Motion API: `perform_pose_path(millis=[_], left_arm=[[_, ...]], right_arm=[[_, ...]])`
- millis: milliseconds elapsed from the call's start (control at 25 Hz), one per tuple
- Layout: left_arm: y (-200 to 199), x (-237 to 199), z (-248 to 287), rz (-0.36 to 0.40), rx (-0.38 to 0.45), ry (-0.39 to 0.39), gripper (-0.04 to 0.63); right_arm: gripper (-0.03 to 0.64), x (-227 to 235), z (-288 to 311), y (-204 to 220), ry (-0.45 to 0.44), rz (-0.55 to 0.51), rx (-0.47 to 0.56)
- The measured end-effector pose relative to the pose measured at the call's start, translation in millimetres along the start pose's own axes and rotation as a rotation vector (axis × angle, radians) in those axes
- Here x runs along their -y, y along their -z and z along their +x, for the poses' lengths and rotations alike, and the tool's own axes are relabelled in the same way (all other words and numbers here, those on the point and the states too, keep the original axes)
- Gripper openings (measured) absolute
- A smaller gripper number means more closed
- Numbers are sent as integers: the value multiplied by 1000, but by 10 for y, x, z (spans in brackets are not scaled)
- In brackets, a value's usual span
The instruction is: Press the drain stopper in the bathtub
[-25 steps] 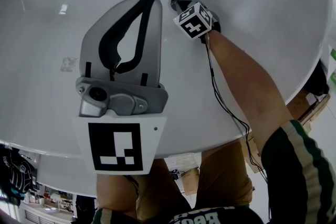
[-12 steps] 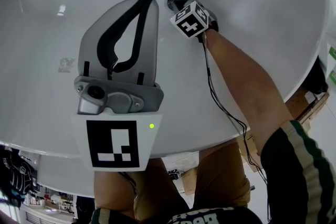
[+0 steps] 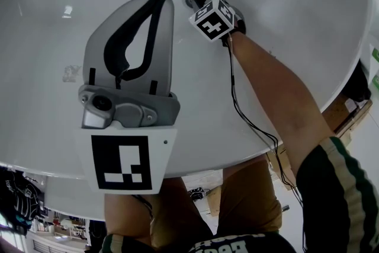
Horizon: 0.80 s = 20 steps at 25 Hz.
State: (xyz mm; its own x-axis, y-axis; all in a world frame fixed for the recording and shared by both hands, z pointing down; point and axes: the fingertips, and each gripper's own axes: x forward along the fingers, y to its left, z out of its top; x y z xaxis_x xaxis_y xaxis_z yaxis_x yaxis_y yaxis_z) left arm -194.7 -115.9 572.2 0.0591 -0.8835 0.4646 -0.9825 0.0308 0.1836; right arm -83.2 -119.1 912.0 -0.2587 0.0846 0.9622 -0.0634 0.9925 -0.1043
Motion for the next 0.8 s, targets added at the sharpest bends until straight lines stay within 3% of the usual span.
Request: perform_pose_path(millis=[440, 600, 760, 800], left_arm=[[-17, 2, 21, -15, 2, 5, 6], [-32, 11, 16, -18, 9, 9, 6], [-51, 10, 16, -9, 15, 9, 6], [-51, 12, 18, -11, 15, 10, 6]], right_arm=[[14, 27, -10, 17, 3, 9, 29], [14, 39, -15, 45, -7, 64, 60], [15, -32, -14, 16, -11, -4, 57], [105, -87, -19, 8, -16, -30, 61]])
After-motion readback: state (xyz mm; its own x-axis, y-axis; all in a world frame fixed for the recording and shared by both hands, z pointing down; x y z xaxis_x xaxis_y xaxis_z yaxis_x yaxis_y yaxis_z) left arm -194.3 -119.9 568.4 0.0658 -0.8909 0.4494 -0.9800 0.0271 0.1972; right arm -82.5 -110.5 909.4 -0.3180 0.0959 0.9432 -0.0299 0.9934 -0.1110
